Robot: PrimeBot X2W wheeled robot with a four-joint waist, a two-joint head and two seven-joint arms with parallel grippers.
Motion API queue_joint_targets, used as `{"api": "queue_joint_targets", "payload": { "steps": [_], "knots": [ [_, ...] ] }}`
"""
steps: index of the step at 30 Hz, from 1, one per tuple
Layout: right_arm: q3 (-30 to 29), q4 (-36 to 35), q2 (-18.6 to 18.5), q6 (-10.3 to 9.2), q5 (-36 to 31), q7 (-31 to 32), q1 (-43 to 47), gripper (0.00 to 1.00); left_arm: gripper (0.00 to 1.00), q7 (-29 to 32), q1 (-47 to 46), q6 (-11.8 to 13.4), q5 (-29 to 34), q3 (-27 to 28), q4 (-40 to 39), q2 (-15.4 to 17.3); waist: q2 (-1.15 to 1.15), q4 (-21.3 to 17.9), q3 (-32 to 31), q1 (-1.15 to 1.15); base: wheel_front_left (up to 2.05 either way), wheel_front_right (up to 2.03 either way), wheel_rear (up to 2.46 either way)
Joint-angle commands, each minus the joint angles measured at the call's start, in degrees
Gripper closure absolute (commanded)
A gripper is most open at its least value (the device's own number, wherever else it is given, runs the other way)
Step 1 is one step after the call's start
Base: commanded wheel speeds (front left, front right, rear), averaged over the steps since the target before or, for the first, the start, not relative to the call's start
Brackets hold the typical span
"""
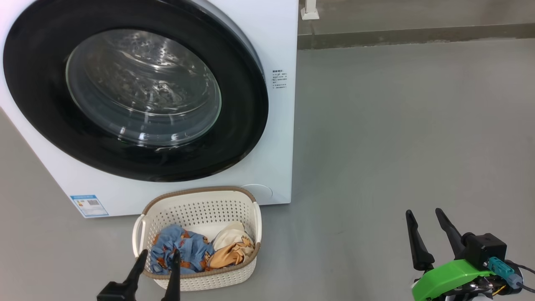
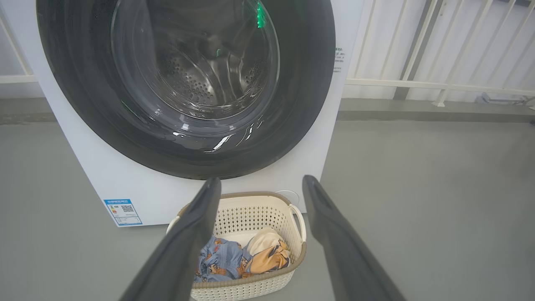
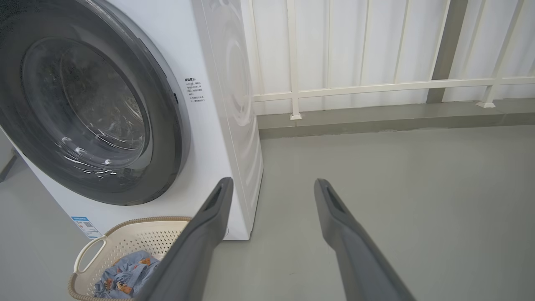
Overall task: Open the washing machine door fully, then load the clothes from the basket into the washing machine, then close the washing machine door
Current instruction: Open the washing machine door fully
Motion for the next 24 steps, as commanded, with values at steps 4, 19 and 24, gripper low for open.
{"api": "queue_joint_targets", "payload": {
  "steps": [4, 19, 24],
  "knots": [
    [1.76, -1.1, -0.28, -0.06, 0.46, -0.7, -3.06, 0.0, 0.0, -0.61, -1.16, 0.18, 0.68, 2.26, -1.71, 0.54, 0.0, 0.06, 0.14, 0.0, 0.02, 0.02, -0.03],
    [1.8, -0.99, -0.28, -0.06, 0.47, -0.7, -3.06, 0.0, 0.0, -0.61, -1.34, 0.73, 0.62, 2.39, -1.42, 0.54, 0.0, 0.22, -0.14, 0.0, 0.0, 0.0, 0.0],
    [1.88, -1.01, -0.28, -0.06, 0.37, -0.7, -3.05, 0.0, 0.0, -0.61, -1.33, 0.88, 0.39, 2.42, -1.53, 0.54, 0.0, 0.23, -0.14, 0.0, 0.0, 0.0, 0.0]
  ]
}}
